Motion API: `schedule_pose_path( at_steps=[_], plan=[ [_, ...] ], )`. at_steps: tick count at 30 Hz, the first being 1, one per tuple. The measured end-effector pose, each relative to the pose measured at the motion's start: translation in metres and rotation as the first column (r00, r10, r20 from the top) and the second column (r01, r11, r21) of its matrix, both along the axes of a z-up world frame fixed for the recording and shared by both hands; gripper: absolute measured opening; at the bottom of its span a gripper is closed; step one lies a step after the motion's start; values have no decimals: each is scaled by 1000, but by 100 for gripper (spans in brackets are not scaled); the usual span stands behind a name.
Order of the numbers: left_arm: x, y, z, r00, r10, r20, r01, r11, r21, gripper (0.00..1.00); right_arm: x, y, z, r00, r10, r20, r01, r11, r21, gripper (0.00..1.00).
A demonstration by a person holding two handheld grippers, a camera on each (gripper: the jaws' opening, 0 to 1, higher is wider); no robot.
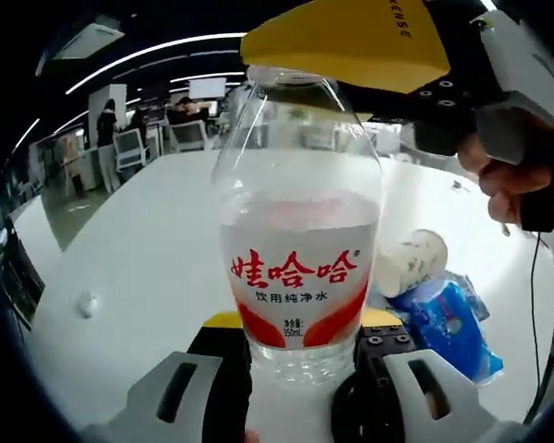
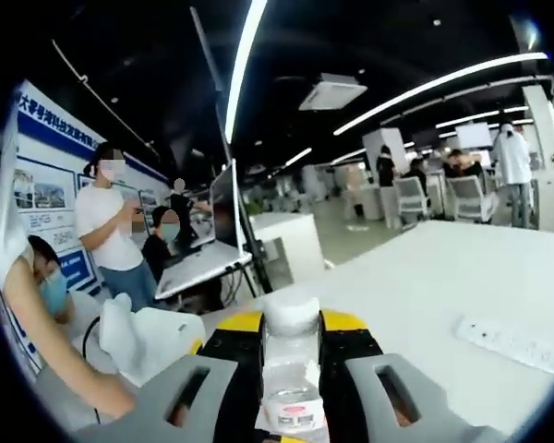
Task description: Arrange the tabletop items into an orderly group along one side of the table until the central work area is clear of visible clutter.
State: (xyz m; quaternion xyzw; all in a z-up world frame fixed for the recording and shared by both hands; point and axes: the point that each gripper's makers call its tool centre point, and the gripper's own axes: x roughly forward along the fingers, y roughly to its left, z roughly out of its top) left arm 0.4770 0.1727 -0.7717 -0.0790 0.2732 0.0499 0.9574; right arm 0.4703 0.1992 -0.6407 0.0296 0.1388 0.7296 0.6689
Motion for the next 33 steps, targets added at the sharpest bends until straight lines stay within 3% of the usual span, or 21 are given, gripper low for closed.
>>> schedule_pose_path(
  at_steps=[17,33],
  plan=[
    [19,13,-24,1000,-16,-27,16,1000,-5,38,20,13,-24,999,41,17,-40,999,-12,18],
    [20,14,-39,999,-24,-41,23,1000,-19,38,19,16,-40,998,51,28,-50,999,-23,18]
  ],
)
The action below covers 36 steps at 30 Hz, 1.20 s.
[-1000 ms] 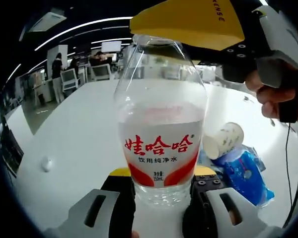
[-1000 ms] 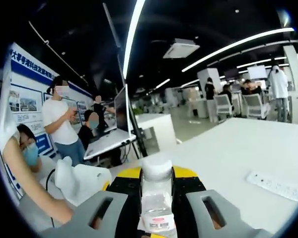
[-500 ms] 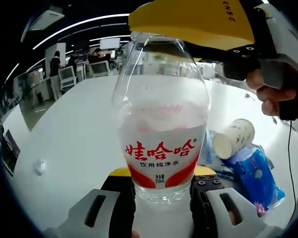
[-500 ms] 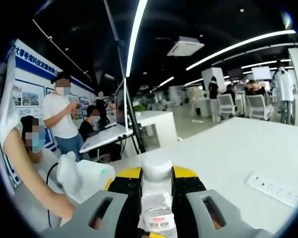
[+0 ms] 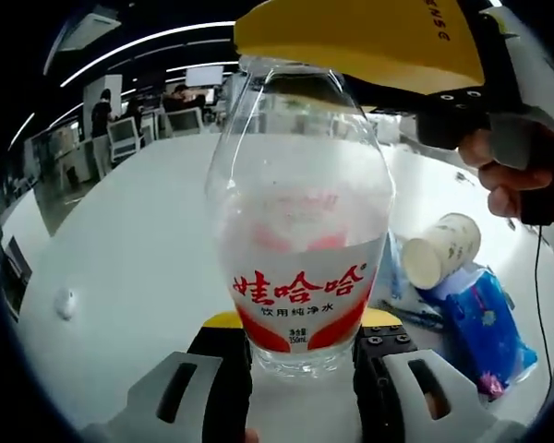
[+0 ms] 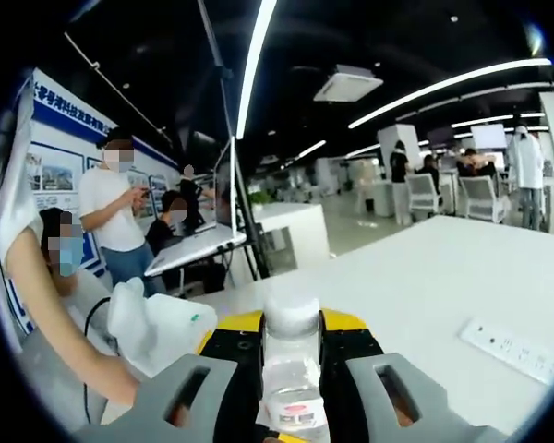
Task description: Arrange the tabletop items into an orderly group along one side of the table until the central work area is clear of visible clutter.
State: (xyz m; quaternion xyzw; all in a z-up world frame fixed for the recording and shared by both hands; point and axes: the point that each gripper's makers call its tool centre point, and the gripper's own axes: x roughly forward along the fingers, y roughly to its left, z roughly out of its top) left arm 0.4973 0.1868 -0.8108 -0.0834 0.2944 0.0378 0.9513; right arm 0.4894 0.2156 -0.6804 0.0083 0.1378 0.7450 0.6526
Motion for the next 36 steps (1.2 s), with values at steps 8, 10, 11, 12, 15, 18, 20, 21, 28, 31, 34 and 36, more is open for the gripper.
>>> schedule_pose_path(
  at_steps=[8,10,11,12,15,18,20,21,28,31,34,36],
  plan=[
    [1,0,-1,1000,7,17,-7,1000,6,38,-6,-2,2,1000,18,25,-18,1000,12,18],
    [0,-1,-1,1000,4,24,-5,1000,15,38,-11,-4,2,999,29,42,-30,999,14,18],
    [-1,-1,-1,1000,4,27,-4,1000,18,38,-11,-5,2,999,31,45,-31,999,16,18],
    [-1,-2,-1,1000,2,29,-2,1000,26,38,-10,-6,2,999,31,44,-32,999,21,18],
    [-1,-3,-1,1000,1,29,-2,999,42,38,-13,-10,3,999,23,39,-25,999,43,18],
    [-2,-4,-2,999,0,36,-2,998,69,39,-13,-14,1,999,23,36,-25,998,61,18],
    [-2,-5,-2,999,5,34,-8,996,86,39,-14,-15,2,999,30,44,-32,998,61,18],
    [-2,-4,-2,999,12,33,-14,996,88,39,-14,-16,2,998,32,47,-35,998,59,18],
    [-2,-5,-4,998,36,59,-42,994,100,39,-18,-22,1,996,60,67,-65,996,64,18],
    [-2,-5,-7,998,32,50,-37,992,118,39,-19,-23,0,995,66,77,-71,996,61,18],
    [-2,-4,-9,998,47,51,-52,993,103,39,-19,-24,1,995,69,77,-74,995,65,18],
    [-2,-4,-9,997,49,51,-54,994,99,39,-19,-23,0,994,70,82,-75,995,65,18]
  ],
)
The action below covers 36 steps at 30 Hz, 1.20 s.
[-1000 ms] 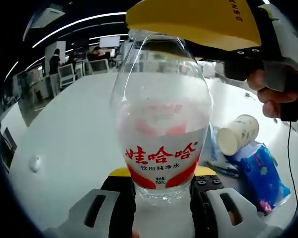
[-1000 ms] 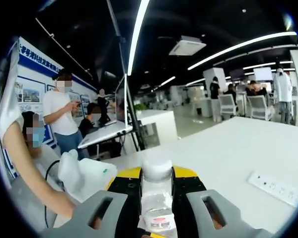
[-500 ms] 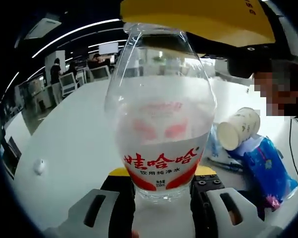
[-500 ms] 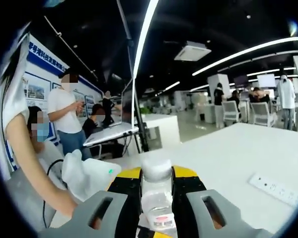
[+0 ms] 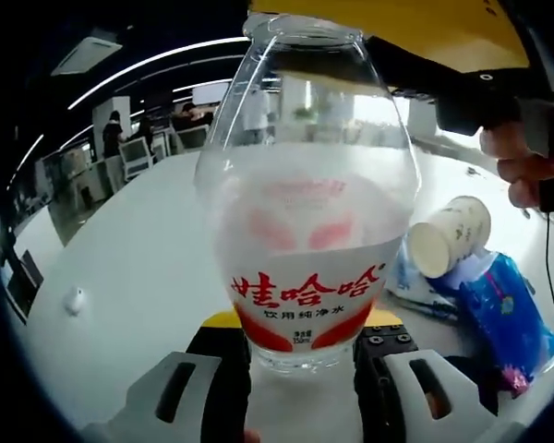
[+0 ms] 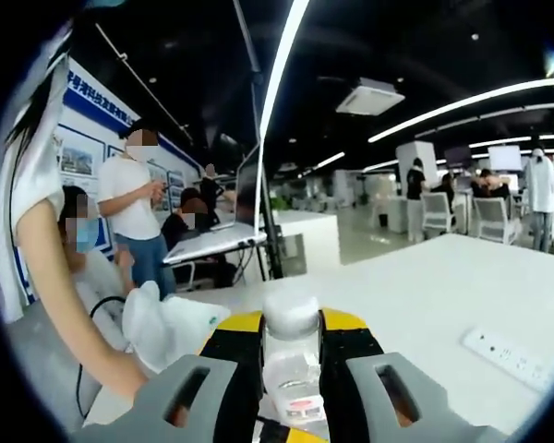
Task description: Arrange the tabletop items into an orderly group along one side of the table until the central work area is clear of visible clutter.
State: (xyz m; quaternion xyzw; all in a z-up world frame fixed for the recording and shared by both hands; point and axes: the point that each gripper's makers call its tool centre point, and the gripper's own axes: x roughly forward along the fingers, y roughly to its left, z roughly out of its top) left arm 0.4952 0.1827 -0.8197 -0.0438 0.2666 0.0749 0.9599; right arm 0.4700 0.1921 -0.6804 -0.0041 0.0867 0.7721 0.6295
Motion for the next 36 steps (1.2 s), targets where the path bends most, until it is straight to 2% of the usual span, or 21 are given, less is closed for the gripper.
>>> schedule_pose_path(
  at_steps=[11,14,19,24,27,31,36],
  plan=[
    [-1,-1,0,1000,-27,-14,27,999,-20,40,1,1,0,1000,-6,1,6,1000,-3,19],
    [-3,-2,2,999,-33,-5,32,998,-49,40,0,0,0,1000,-9,5,9,1000,-7,19],
    [-3,-8,7,999,-51,10,51,997,-54,48,1,2,0,1000,-26,-4,26,1000,-12,19],
    [-5,-11,11,998,-65,12,66,996,-61,51,0,0,-2,1000,-31,-2,31,999,-37,21],
    [-4,-11,16,997,-71,28,72,995,-64,55,2,-1,1,997,-60,-40,59,998,-26,27],
    [-4,-12,20,996,-83,29,85,995,-60,58,6,-1,8,995,-78,-59,77,997,-13,33],
    [-8,-12,26,996,-88,32,89,995,-52,61,5,-6,12,996,-79,-45,78,997,-20,43]
  ],
)
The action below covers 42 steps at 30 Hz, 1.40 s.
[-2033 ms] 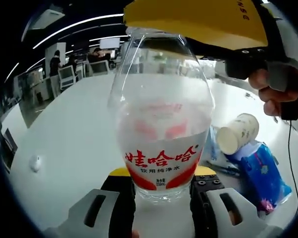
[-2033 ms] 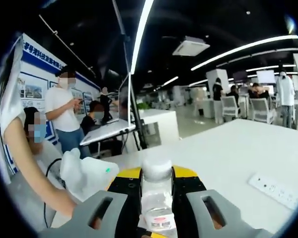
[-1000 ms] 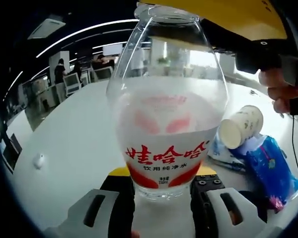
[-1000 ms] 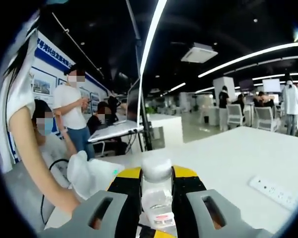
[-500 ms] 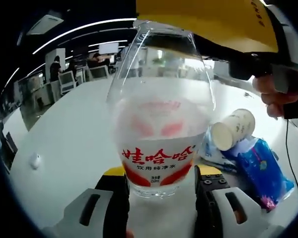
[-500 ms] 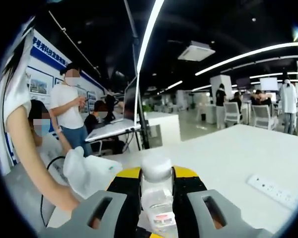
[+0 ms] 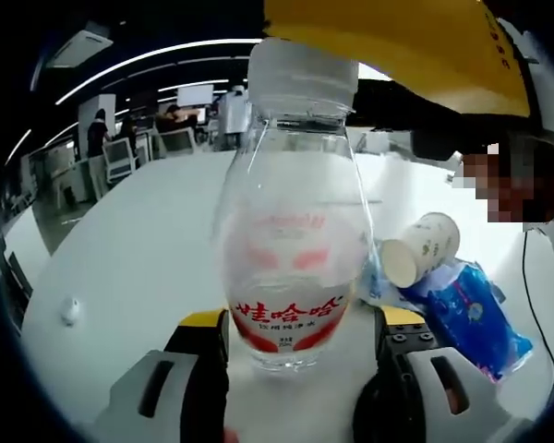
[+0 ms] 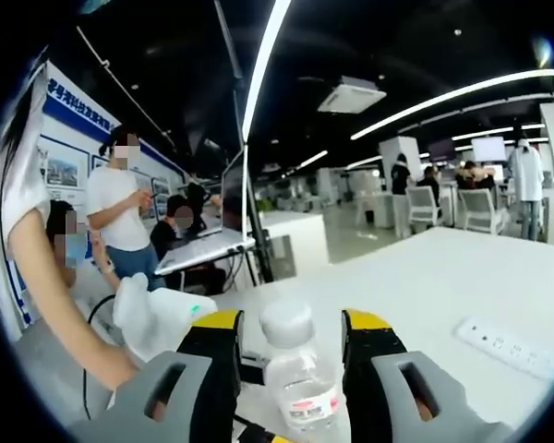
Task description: Arrange the tabletop items into an orderly group along one side of the table until the central work area is clear of visible clutter.
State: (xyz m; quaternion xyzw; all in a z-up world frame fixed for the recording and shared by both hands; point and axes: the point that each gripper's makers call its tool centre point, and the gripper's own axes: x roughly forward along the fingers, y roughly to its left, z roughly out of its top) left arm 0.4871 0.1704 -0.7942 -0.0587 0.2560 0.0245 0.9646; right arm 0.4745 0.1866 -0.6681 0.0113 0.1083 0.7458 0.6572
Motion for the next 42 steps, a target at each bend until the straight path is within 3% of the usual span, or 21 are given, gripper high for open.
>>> schedule_pose_path(
  at_steps=[9,18,22,42],
  plan=[
    [-12,-2,10,1000,-13,-3,13,1000,9,67,-4,-20,4,1000,-6,19,6,1000,-18,44],
    [-19,-6,19,999,-31,-12,31,999,15,75,-9,-39,1,1000,-25,18,26,998,-61,56],
    [-27,-5,22,999,-45,-24,46,998,30,77,-12,-50,-5,998,-34,44,38,994,-98,64],
    [-47,-14,41,998,-54,-31,55,997,44,80,-8,-99,5,993,-109,49,114,987,-110,66]
  ],
)
